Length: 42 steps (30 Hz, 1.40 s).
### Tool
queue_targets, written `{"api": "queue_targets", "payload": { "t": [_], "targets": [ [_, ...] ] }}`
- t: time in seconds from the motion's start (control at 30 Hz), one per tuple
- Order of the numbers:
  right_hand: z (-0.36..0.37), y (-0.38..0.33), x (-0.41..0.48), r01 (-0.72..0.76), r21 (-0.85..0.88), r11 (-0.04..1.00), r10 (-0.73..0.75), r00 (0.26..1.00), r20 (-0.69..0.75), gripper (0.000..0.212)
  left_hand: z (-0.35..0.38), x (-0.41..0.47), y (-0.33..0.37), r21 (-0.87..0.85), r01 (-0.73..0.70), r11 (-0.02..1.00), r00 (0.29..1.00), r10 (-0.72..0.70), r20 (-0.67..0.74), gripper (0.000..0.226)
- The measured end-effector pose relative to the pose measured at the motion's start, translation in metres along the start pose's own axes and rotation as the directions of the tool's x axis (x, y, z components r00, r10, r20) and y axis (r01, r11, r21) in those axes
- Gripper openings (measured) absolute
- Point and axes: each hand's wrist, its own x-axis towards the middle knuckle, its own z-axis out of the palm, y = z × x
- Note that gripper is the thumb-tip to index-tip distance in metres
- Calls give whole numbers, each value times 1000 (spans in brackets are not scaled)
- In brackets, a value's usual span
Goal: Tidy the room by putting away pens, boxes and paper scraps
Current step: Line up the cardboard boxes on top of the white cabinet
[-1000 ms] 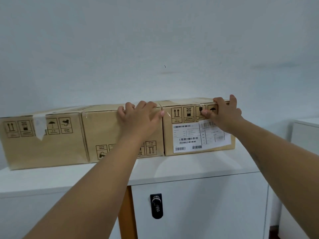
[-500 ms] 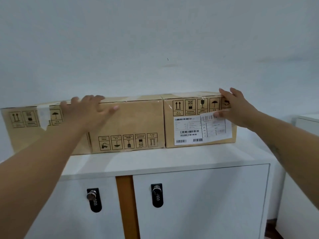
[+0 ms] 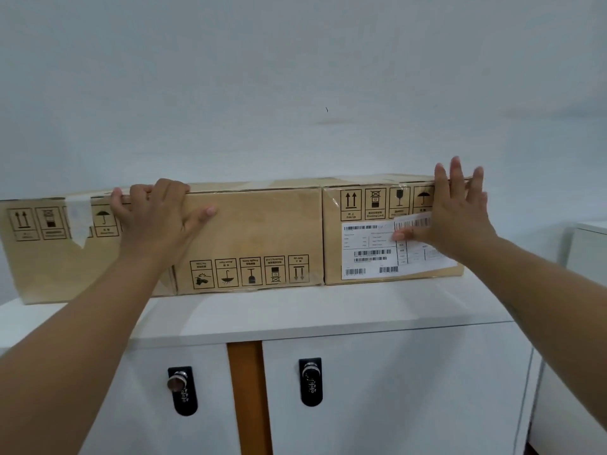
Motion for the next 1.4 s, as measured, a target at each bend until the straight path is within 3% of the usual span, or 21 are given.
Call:
{"api": "queue_targets", "payload": {
  "t": [0.07,0.13,0.37,0.47,0.57,0.73,1.07,1.27,1.4],
  "targets": [
    [2,-4,-2,155,-142,978,-163,986,-45,131,3,0,-1,-12,5,1000,999,-6,-37,77],
    [3,-14,-4,207,-208,956,-218,975,-31,127,7,0,-3,-26,14,1000,998,-16,-64,77],
    [0,-45,-6,68,-147,987,-60,996,61,134,7,-1,-2,-41,13,999,997,-16,-79,75],
    [-5,-73,-10,147,-91,985,-139,986,93,133,6,-5,-1,-34,16,999,999,-18,-42,77],
    [2,-114,-9,229,-88,970,-223,972,67,125,4,-4,0,-42,20,999,999,-22,-44,77],
    [22,-133,-11,168,-121,978,-178,981,-81,102,2,1,-2,-57,16,998,1000,-17,-13,78],
    [12,-153,-19,95,-44,995,-94,995,13,87,-1,1,-1,-67,20,998,999,-18,35,76],
    [9,-155,-17,76,-45,996,-71,994,86,86,-12,0,5,-72,46,996,982,-32,187,75],
    [-26,-149,-11,119,-24,993,-107,953,285,95,-38,11,7,22,-13,1000,919,3,395,73]
  ]
}}
